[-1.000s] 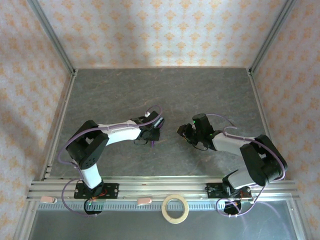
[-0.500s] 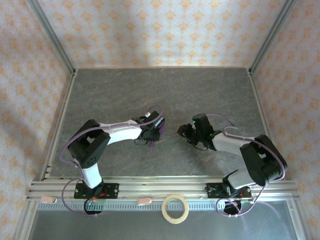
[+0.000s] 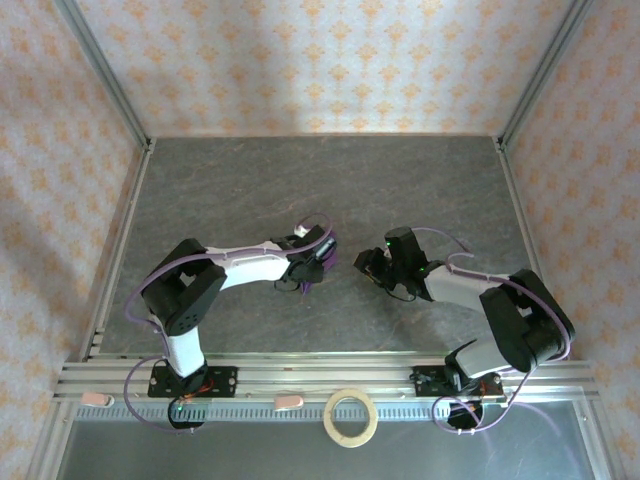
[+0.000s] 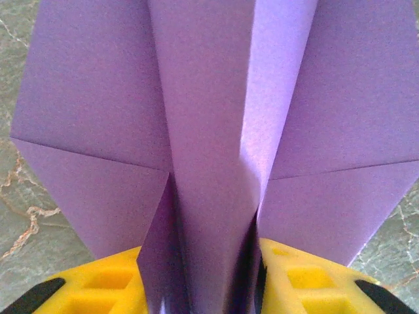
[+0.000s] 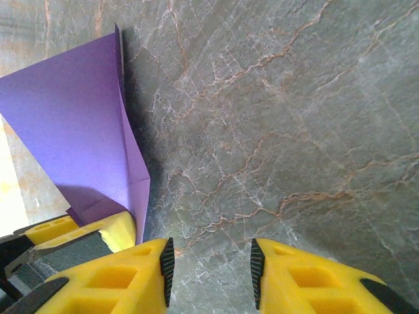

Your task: Fold a paper plane with a square sheet of paper (pick it up from the middle)

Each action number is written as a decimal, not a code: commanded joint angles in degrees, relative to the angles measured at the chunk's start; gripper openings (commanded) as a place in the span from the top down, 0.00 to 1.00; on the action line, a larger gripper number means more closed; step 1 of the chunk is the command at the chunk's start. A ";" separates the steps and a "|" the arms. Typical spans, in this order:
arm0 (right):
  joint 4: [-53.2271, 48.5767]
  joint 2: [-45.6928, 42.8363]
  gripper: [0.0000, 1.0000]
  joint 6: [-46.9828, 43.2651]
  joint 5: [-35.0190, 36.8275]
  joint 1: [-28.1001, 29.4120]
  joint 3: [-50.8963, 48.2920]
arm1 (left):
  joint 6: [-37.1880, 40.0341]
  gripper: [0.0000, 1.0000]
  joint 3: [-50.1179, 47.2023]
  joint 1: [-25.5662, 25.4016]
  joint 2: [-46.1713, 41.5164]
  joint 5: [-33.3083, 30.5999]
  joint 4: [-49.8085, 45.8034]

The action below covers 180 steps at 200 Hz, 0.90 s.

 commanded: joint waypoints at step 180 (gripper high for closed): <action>14.62 -20.64 0.12 -41.13 65.19 -12.92 -7.59 | -3.82 0.20 -12.80 6.18 -31.42 -25.13 1.44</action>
